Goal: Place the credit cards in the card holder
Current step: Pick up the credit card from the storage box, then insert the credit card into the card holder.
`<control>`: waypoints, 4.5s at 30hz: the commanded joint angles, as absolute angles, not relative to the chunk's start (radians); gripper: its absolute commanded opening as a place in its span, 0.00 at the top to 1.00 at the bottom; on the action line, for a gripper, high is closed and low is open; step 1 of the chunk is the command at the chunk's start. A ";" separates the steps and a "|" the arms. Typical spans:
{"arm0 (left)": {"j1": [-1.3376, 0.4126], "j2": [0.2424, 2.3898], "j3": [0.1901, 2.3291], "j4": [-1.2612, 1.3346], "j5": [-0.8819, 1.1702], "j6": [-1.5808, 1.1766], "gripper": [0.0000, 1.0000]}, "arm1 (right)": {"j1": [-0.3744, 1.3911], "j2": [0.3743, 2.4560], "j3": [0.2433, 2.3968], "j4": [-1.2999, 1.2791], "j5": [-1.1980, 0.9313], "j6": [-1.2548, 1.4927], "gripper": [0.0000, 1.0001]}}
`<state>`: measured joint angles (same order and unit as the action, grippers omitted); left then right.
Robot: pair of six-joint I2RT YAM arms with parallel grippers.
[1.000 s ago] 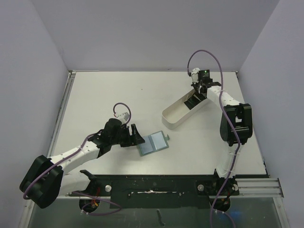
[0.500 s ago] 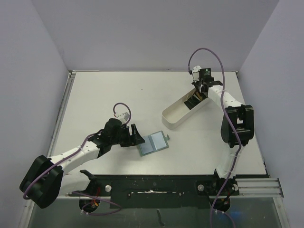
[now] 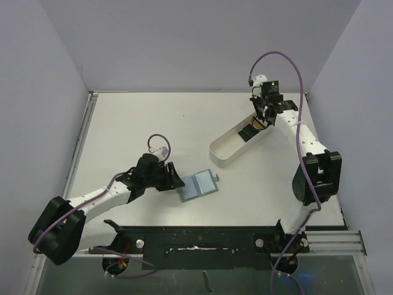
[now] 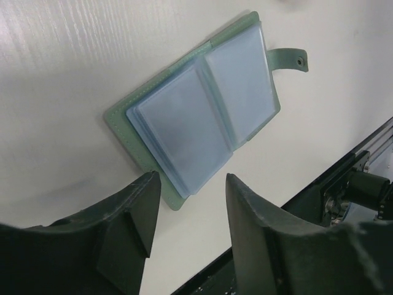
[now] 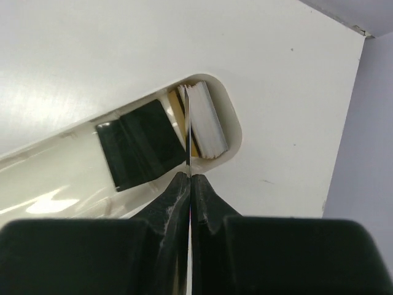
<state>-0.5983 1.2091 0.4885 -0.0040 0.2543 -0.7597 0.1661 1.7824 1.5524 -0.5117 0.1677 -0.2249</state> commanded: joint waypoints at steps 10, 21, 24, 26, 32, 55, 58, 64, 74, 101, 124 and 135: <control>-0.582 1.310 0.520 0.086 0.244 -0.733 0.90 | 0.350 1.334 1.259 -0.457 -0.076 0.241 1.00; -0.577 1.409 0.532 0.131 0.226 -0.738 1.00 | 0.516 1.161 0.950 -0.246 -0.219 0.584 1.00; -0.578 1.436 0.538 0.131 0.214 -0.738 1.00 | 0.556 1.180 0.893 -0.186 -0.230 0.646 1.00; -0.577 1.447 0.538 0.129 0.203 -0.737 1.00 | 0.582 1.202 0.870 -0.160 -0.235 0.662 1.00; -0.577 1.458 0.529 0.125 0.160 -0.738 1.00 | 0.638 1.268 0.807 -0.065 -0.242 0.709 1.00; -0.559 1.348 0.556 0.051 0.156 -0.751 0.84 | 0.787 1.489 0.863 -0.154 -0.020 0.891 1.00; -0.559 1.337 0.556 0.071 0.183 -0.758 0.81 | 0.799 1.493 0.882 -0.176 0.002 0.896 1.00; -0.559 1.364 0.544 0.130 0.244 -0.774 0.79 | 0.822 1.505 0.920 -0.224 0.051 0.891 1.00; -0.560 1.432 0.528 0.161 0.244 -0.775 0.85 | 0.822 1.537 0.909 -0.178 0.016 0.887 1.00; -0.561 1.467 0.504 0.150 0.227 -0.755 0.96 | 0.811 1.554 0.819 -0.141 -0.041 0.893 1.00; -0.560 1.465 0.501 0.156 0.227 -0.756 0.96 | 0.803 1.543 0.819 -0.189 -0.065 0.785 1.00; -0.561 1.463 0.497 0.173 0.243 -0.766 0.96 | 0.806 1.580 0.848 -0.172 -0.078 0.767 1.00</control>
<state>-0.5629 1.4555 0.5091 0.1478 0.2417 -0.7773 0.8101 1.5524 0.8169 -0.1955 -0.0669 0.7853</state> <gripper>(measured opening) 0.046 0.020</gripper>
